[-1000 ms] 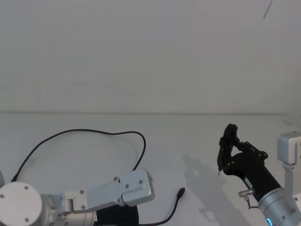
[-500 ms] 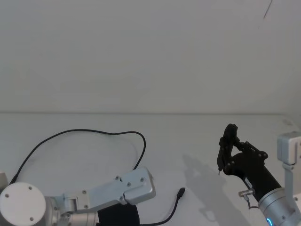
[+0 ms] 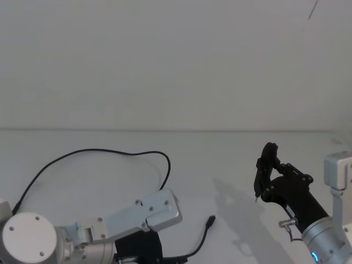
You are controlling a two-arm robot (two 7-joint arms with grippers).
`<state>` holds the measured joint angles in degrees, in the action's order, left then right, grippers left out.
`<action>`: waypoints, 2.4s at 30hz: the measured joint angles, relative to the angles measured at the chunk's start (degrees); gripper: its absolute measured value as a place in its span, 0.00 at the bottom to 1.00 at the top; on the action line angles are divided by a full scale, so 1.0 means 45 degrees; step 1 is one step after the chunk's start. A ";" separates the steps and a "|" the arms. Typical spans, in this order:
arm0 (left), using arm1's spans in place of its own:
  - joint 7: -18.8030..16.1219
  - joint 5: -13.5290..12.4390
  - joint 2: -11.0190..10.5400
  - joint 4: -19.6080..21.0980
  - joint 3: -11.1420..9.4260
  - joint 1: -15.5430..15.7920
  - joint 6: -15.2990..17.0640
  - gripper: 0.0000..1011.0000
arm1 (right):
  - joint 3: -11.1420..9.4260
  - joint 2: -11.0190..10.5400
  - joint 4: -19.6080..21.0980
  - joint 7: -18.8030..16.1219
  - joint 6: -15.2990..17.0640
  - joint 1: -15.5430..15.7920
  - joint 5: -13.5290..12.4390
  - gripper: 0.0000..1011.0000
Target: Pick up the data cable with the one hand.
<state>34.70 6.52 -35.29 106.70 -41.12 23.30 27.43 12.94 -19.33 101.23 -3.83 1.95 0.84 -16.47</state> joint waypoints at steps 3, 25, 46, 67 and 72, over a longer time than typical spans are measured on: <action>-0.0052 -0.0028 0.0021 -0.0003 0.0016 -0.0013 0.0018 0.83 | 0.0000 0.0000 0.0000 0.0000 0.0000 0.0000 0.0000 0.28; -0.0261 -0.0132 0.0099 -0.0013 0.0075 -0.0071 0.0107 0.12 | 0.0000 -0.0001 0.0000 0.0000 0.0001 -0.0001 0.0000 0.28; -0.0345 -0.0178 0.0152 -0.0042 0.0129 -0.0144 -0.0094 0.04 | -0.0003 0.0002 0.0003 -0.0001 0.0000 0.0000 0.0000 0.28; 0.0406 0.0897 -0.0162 -0.0368 0.1162 -0.0749 -0.4379 0.04 | -0.1279 -0.0771 0.1239 -0.1708 0.1147 0.0149 -0.2132 0.28; 0.0809 0.1293 -0.0547 -0.0340 0.1420 -0.0872 -0.5193 0.04 | -0.1670 -0.0999 0.1688 -0.2165 0.1555 0.0107 -0.2900 0.28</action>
<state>38.34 12.34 -37.75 105.17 -34.73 19.37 4.06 5.43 -23.83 108.82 -13.57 8.95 1.32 -29.51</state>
